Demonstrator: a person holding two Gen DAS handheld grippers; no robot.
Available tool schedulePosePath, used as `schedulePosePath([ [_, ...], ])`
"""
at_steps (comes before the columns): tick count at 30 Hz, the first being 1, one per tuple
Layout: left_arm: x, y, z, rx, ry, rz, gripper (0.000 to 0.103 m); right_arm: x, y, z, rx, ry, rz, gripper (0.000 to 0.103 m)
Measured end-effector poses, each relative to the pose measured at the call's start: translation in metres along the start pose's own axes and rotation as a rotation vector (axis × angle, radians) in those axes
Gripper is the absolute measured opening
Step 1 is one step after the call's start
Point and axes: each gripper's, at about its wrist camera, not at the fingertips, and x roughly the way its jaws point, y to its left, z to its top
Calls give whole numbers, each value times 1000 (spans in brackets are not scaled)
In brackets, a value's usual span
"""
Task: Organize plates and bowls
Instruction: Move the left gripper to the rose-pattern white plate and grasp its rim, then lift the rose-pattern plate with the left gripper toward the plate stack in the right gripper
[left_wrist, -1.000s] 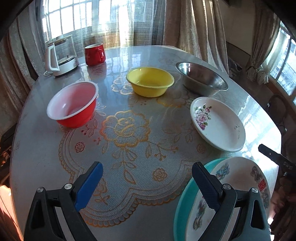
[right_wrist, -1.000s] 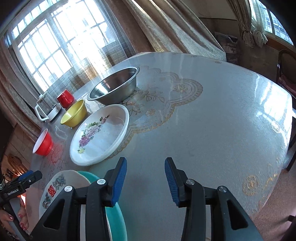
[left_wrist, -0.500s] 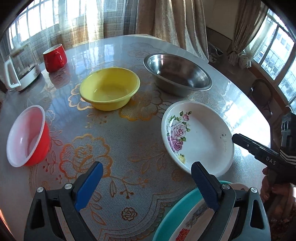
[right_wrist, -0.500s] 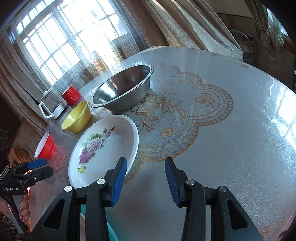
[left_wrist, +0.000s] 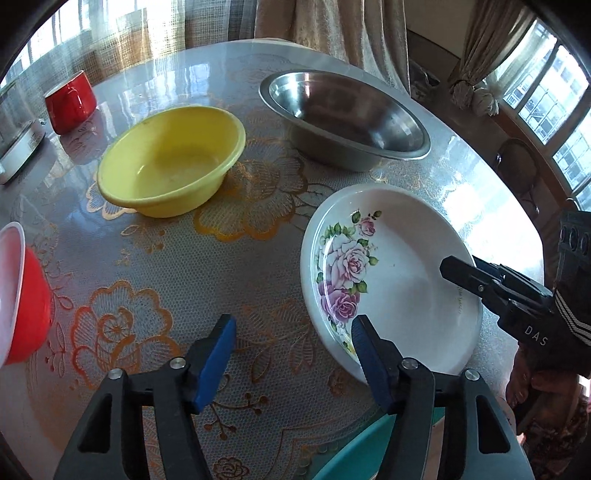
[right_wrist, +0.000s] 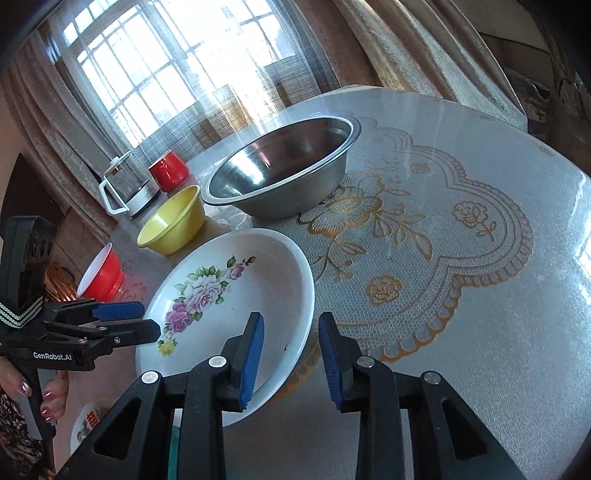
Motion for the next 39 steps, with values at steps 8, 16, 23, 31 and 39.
schedulePosePath([
  [8, 3, -24, -2, 128, -25, -13, 33, 6, 1, 2, -6, 9, 1, 18],
  [16, 1, -29, -3, 119, -54, 31, 32, 5, -5, 1, 37, 0, 27, 16],
  [23, -8, -28, -8, 100, -84, 29, 24, 5, -6, 1, 39, -2, 21, 15],
  [31, -21, -33, -13, 108, -134, 48, 19, 4, -8, 1, 49, -7, 18, 14],
  [39, -36, -32, -16, 85, -176, 3, 19, -4, -8, 1, 49, -50, 29, 14],
])
